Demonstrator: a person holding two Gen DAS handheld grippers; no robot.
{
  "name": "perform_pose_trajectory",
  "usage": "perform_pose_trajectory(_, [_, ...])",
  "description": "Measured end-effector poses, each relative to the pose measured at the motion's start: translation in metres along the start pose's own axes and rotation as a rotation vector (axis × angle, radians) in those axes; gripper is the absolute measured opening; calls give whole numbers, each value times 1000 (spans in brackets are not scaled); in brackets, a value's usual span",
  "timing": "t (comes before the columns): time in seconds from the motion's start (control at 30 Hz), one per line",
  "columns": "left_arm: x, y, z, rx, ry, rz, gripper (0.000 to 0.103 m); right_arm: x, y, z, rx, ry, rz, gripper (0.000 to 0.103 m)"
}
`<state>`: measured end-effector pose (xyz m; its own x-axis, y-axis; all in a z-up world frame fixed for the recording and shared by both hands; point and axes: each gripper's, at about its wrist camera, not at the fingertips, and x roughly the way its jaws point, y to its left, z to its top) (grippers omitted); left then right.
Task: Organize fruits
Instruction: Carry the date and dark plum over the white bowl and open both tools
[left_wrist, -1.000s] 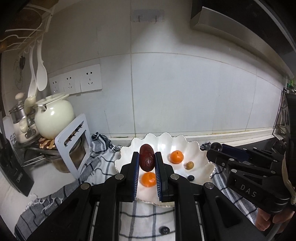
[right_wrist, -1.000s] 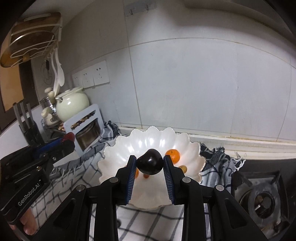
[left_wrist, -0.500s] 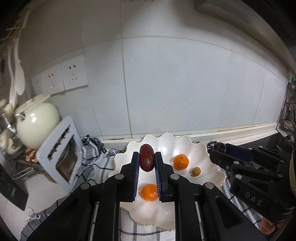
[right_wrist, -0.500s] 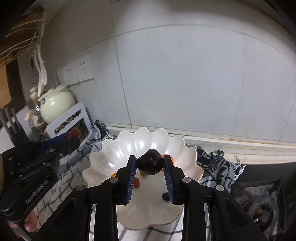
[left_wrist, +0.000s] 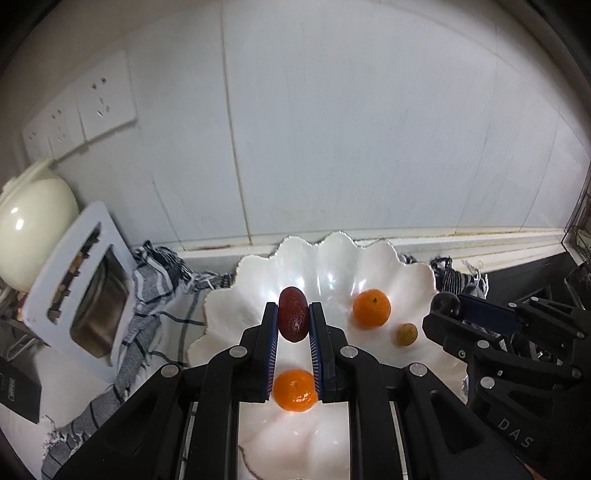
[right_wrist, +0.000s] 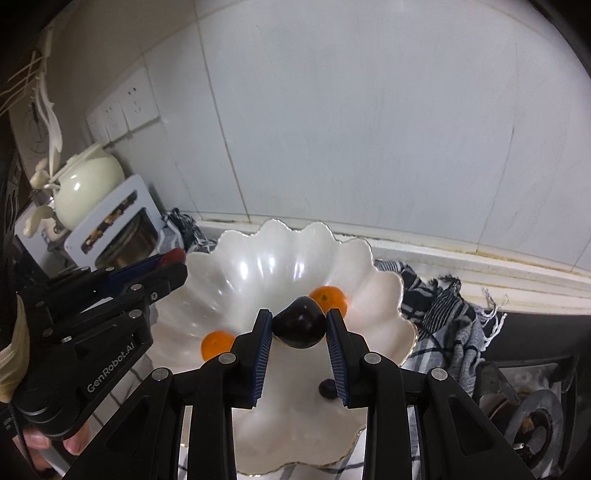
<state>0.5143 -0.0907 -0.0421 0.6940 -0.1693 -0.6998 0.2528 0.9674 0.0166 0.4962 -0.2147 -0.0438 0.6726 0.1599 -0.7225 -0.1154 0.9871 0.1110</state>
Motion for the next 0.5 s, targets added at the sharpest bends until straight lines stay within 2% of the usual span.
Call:
perform_pose_trajectory(0.23, [23, -2, -1, -6, 68, -10, 19, 17, -6, -1, 20, 45, -9, 32])
perform_pose_trajectory(0.27, [25, -3, -2, -3, 80, -15, 24, 19, -6, -1, 23, 52, -9, 32])
perform_pose_trajectory(0.3, [27, -3, -3, -3, 89, -21, 34, 20, -7, -2, 26, 59, -11, 33])
perform_pose_trajectory(0.33, [27, -3, -4, -6, 96, -23, 39, 21, -9, -2, 30, 65, -13, 37])
perform_pose_trajectory(0.37, [27, -2, -4, -10, 96, -16, 41, 22, -10, -2, 34, 68, -19, 41])
perform_pose_trajectory(0.43, [26, -1, -5, -7, 97, 2, 42, 21, -11, -3, 37, 65, -31, 42])
perform_pose_trajectory(0.5, [23, -1, -5, -11, 102, 5, 48, 19, -12, -5, 40, 64, -41, 42])
